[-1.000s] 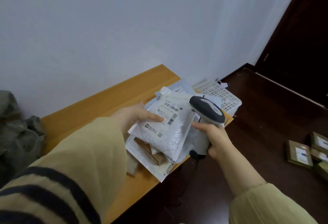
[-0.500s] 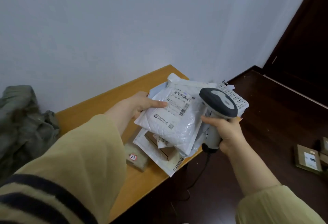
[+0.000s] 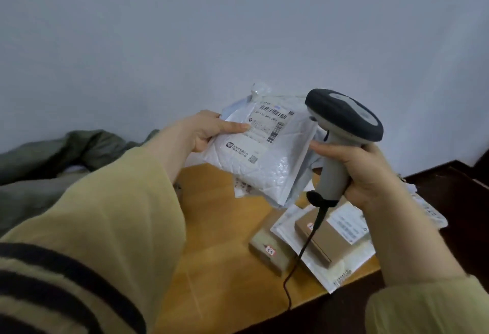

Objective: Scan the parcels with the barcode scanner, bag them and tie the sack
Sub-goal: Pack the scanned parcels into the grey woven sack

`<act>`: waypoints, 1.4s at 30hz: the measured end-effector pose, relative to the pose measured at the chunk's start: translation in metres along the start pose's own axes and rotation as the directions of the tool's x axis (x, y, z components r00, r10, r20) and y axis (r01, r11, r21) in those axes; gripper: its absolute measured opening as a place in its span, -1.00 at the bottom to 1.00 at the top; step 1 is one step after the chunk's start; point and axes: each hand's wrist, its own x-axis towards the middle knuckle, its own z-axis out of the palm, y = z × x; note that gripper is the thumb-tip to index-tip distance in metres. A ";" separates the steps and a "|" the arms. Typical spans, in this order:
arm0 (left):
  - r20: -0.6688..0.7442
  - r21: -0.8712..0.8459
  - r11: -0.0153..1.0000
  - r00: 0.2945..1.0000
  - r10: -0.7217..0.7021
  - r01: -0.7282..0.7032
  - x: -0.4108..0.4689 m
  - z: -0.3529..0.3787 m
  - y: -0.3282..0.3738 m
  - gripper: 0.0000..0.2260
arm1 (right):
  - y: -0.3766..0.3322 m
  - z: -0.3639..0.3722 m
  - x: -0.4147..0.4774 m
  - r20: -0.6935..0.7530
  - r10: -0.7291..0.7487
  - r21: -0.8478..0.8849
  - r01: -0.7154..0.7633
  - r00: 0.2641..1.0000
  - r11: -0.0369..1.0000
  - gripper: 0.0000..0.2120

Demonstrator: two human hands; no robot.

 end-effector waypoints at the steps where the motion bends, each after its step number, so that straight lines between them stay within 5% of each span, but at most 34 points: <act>1: -0.041 -0.022 1.000 0.999 0.012 -0.013 -0.011 -0.020 0.002 -0.56 | -0.002 0.019 0.002 0.052 -0.015 0.009 0.014 0.999 1.000 -0.73; 6: -0.303 -0.108 0.991 0.952 0.043 -0.080 -0.061 -0.124 0.002 -0.44 | 0.000 0.117 0.012 0.308 -0.035 0.046 0.021 0.951 0.999 -0.71; 10: -0.493 -0.232 0.971 0.868 -0.059 -0.066 -0.094 -0.193 -0.013 -0.64 | 0.010 0.184 0.015 0.378 0.010 0.052 -0.032 0.926 0.998 -0.70; 16: -0.720 -0.354 0.932 0.660 -0.213 -0.085 -0.098 -0.258 -0.061 -0.79 | 0.046 0.220 0.015 0.430 0.114 0.016 -0.134 0.896 0.991 -0.70; 20: -0.797 -0.138 0.967 0.556 -0.236 0.214 -0.084 -0.266 -0.082 -0.47 | 0.065 0.215 0.019 0.412 0.170 0.011 -0.192 0.895 0.981 -0.62; 23: -0.884 0.176 0.820 0.454 -0.113 0.545 -0.077 -0.238 -0.071 -0.19 | 0.073 0.198 0.026 0.374 0.213 0.017 -0.236 0.903 0.972 -0.60; 26: -0.870 0.287 0.822 0.494 0.008 0.492 -0.057 -0.192 -0.054 -0.18 | 0.076 0.167 0.032 0.341 0.251 0.041 -0.281 0.906 0.959 -0.67; 31: -0.666 0.589 0.738 0.715 0.211 0.331 -0.009 -0.088 -0.044 -0.29 | 0.074 0.090 0.036 0.192 0.306 0.124 -0.332 0.933 0.935 -0.74; 36: -0.394 0.660 0.731 0.909 0.137 0.176 0.033 0.013 -0.058 -0.32 | 0.072 -0.003 0.033 -0.053 0.338 0.229 -0.318 0.940 0.920 -0.80; 42: -0.099 0.504 0.855 0.992 -0.082 0.121 0.070 0.119 -0.088 -0.20 | 0.083 -0.108 0.020 -0.304 0.369 0.287 -0.285 0.878 0.914 -0.81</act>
